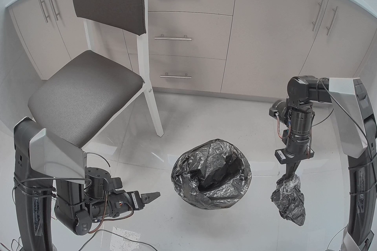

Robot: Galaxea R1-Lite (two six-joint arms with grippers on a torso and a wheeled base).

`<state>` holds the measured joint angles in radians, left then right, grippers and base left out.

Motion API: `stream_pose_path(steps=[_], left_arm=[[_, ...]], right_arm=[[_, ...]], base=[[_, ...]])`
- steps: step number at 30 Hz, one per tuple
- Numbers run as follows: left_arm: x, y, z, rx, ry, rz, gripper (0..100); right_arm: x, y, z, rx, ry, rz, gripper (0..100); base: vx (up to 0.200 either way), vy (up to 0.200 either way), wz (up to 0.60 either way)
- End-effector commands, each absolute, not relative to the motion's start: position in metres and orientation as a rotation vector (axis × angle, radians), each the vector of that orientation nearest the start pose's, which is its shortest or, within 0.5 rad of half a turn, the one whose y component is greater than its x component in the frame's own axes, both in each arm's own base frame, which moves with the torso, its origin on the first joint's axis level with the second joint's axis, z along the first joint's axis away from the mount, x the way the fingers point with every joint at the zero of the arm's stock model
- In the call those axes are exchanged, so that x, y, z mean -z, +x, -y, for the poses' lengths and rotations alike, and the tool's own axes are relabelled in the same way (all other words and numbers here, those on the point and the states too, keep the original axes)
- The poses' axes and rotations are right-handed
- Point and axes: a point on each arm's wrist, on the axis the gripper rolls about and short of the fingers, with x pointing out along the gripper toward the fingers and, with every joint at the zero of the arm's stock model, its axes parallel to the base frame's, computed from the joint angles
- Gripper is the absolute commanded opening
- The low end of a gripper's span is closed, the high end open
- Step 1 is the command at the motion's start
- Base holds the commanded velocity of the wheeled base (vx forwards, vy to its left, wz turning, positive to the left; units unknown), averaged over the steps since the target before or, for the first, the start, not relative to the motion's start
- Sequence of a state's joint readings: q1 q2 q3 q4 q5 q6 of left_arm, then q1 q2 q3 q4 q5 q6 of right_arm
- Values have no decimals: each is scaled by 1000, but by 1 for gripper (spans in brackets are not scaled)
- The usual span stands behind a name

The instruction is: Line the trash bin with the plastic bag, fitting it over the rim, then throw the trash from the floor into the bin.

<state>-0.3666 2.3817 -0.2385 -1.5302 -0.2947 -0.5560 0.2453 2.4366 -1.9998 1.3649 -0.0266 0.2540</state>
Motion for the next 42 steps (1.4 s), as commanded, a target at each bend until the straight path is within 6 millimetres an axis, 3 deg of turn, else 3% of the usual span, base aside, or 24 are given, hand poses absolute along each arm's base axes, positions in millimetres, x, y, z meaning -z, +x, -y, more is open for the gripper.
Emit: stream_pose_path(steps=[1, 7, 12, 15, 20, 24, 32, 37, 42], left_arm=[[39, 249, 102, 450, -494, -784, 100], [39, 248, 102, 449, -495, -784, 100], [31, 246, 101, 440, -499, -762, 100], [2, 243, 101, 422, -501, -656, 100], [-55, 208, 99, 455, -490, -488, 100], [-74, 197, 93, 467, -502, -417, 100], [-78, 191, 103, 420, -438, -364, 100], [-83, 173, 116, 500, -430, -367, 100], [-87, 164, 118, 536, -428, -358, 100]], right_arm=[[-130, 361, -133, -9, -142, -1666, 0], [-127, 356, -173, -41, -266, -1534, 0], [-131, 357, -192, -67, -285, -1411, 0], [-137, 357, -198, -85, -277, -1347, 0], [-139, 357, -202, -100, -266, -1324, 0], [-131, 362, -214, -125, -267, -1277, 0], [-106, 366, -257, -231, -301, -1155, 0], [-82, 375, -267, -207, -356, -1100, 0], [-76, 381, -271, -223, -386, -1060, 0]], base=[[0, 0, 0], [0, 0, 0], [0, 0, 0], [0, 0, 0], [0, 0, 0], [0, 0, 0], [0, 0, 0], [0, 0, 0], [0, 0, 0]])
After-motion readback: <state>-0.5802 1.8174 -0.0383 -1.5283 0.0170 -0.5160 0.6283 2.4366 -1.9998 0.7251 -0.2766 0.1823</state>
